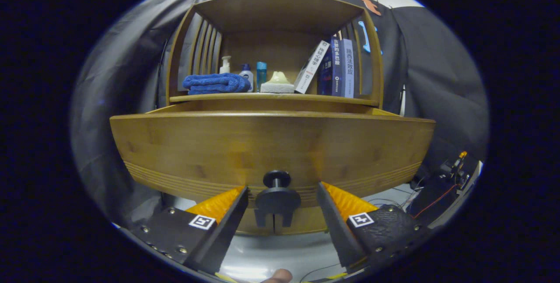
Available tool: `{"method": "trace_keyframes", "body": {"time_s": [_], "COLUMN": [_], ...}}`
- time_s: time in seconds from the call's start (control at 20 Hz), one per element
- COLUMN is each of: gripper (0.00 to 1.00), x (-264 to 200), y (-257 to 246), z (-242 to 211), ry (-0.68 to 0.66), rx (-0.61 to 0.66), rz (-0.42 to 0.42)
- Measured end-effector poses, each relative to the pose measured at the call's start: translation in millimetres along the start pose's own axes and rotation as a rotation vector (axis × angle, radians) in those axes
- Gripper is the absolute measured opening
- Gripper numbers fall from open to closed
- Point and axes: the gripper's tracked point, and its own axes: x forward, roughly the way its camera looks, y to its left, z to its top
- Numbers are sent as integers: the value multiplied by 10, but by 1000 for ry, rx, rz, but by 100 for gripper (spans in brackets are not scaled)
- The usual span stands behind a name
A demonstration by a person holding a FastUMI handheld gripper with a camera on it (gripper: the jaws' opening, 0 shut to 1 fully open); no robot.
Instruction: Pull open the drawer, take out the items inside it, and place them on the countertop above the cabinet.
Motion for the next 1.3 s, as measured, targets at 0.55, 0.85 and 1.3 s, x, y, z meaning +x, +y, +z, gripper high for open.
{"method": "trace_keyframes", "body": {"time_s": [0.55, 0.85, 1.3], "gripper": [97, 96, 96], "x": [510, 692, 1104], "y": [94, 69, 127], "z": [143, 178, 263], "ry": [-29, -50, -29], "rx": [34, 46, 53], "rz": [13, 34, 27]}}
